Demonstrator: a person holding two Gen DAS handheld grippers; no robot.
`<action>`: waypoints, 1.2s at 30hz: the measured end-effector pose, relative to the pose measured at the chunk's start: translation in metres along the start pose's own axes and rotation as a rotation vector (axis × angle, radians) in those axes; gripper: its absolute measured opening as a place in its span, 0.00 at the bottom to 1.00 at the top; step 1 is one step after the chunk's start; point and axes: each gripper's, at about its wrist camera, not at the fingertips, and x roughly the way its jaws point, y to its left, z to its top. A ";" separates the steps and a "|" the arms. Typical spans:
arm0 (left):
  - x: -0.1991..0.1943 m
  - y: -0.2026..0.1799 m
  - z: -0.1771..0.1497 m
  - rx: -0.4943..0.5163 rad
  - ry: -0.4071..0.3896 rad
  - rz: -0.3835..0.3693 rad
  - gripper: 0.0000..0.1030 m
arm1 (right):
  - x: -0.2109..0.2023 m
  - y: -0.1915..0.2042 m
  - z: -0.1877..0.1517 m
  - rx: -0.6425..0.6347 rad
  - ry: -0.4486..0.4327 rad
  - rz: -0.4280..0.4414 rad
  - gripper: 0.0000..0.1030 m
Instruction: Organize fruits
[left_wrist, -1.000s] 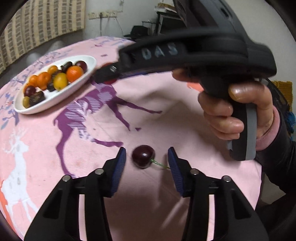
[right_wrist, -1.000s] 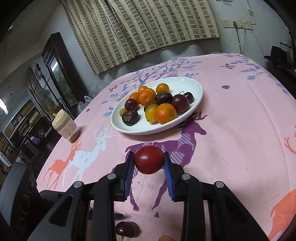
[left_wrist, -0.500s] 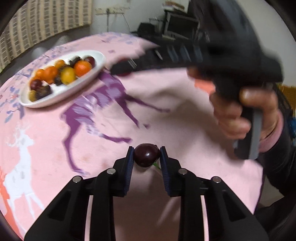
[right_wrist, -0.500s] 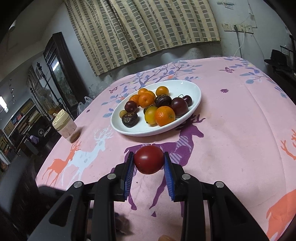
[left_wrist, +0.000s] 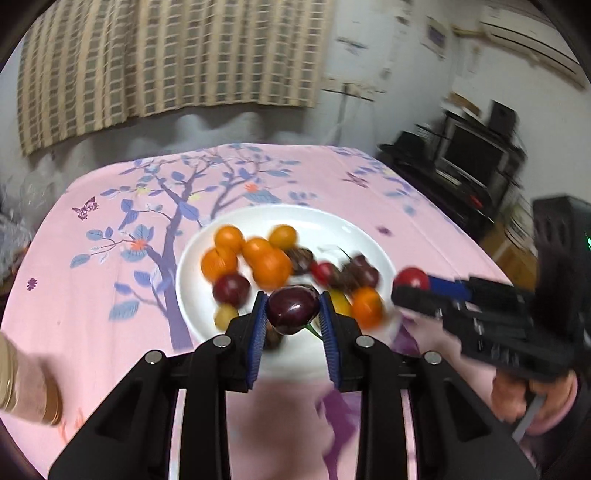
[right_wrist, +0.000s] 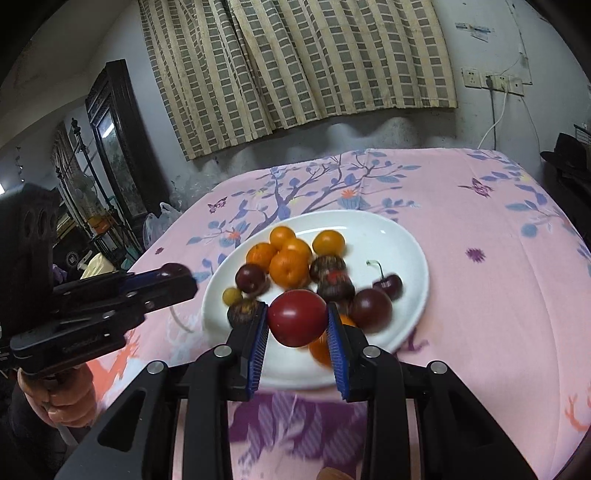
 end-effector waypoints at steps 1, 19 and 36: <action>0.011 0.001 0.006 -0.004 0.007 0.011 0.27 | 0.007 0.000 0.006 -0.007 0.001 -0.004 0.31; 0.057 0.005 0.016 -0.011 -0.017 0.347 0.90 | 0.048 -0.017 0.038 -0.092 0.060 0.042 0.79; -0.081 -0.013 -0.129 -0.020 0.041 0.257 0.95 | -0.103 0.044 -0.107 -0.145 0.042 -0.257 0.97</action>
